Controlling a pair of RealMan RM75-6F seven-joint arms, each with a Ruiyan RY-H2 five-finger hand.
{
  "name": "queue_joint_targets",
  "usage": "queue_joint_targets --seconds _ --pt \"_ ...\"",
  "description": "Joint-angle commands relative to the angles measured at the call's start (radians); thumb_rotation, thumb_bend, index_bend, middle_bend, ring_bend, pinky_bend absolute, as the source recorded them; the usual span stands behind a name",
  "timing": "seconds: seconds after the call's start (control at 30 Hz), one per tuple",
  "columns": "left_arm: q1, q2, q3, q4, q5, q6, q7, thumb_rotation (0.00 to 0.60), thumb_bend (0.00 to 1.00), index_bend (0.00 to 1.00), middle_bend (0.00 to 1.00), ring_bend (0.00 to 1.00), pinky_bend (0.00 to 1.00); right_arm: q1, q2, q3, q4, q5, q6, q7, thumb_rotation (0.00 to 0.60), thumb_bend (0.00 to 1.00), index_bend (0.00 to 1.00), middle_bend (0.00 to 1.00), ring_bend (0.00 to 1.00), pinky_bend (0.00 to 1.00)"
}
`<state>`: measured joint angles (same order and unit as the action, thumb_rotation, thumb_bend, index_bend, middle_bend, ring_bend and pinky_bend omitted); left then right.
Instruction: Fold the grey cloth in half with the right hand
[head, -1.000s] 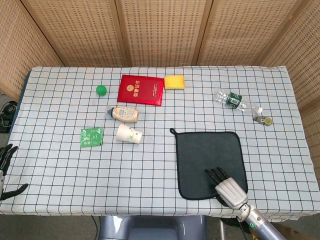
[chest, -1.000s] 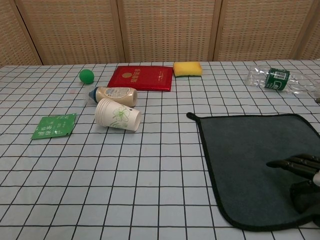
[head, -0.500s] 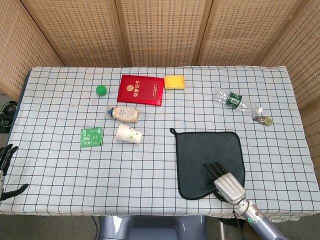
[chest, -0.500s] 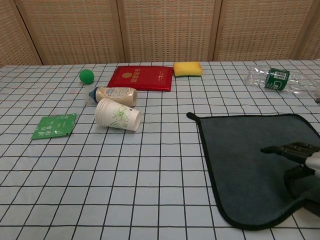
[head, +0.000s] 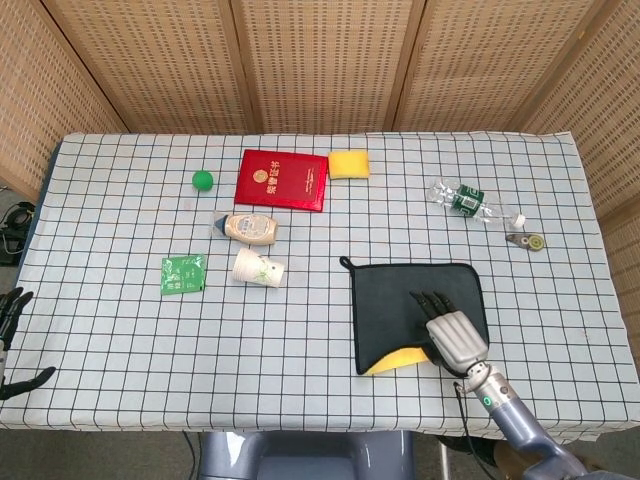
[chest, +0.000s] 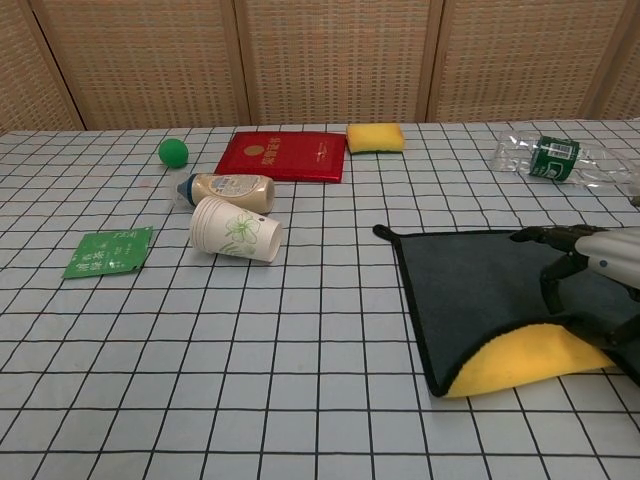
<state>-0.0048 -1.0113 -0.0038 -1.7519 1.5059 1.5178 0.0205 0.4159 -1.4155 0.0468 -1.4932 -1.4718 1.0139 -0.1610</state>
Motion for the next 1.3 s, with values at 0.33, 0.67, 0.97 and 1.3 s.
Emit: queue_joint_targets --seconds 0.33,0.67,0.97,1.3 --pt "-0.012 0.001 -0.014 0.002 -0.038 -0.025 -0.01 0.6 0.0 0.0 0.0 0.0 0.0 0.114 -0.069 0.114 0.039 0.222 -0.121 -0.151 0.6 0.67 0.64 0.0 0.0 0.0" --pt "-0.028 -0.01 -0.023 0.009 -0.075 -0.061 0.008 0.6 0.0 0.0 0.0 0.0 0.0 0.186 -0.122 0.16 0.13 0.333 -0.161 -0.193 0.6 0.67 0.65 0.0 0.0 0.0" --pt "-0.037 -0.017 -0.028 0.014 -0.097 -0.079 0.021 0.6 0.0 0.0 0.0 0.0 0.0 0.221 -0.161 0.181 0.204 0.395 -0.172 -0.187 0.6 0.68 0.65 0.0 0.0 0.0" --pt "-0.043 -0.021 -0.031 0.018 -0.112 -0.09 0.028 0.6 0.0 0.0 0.0 0.0 0.0 0.246 -0.19 0.201 0.262 0.44 -0.157 -0.177 0.6 0.69 0.66 0.0 0.0 0.0"
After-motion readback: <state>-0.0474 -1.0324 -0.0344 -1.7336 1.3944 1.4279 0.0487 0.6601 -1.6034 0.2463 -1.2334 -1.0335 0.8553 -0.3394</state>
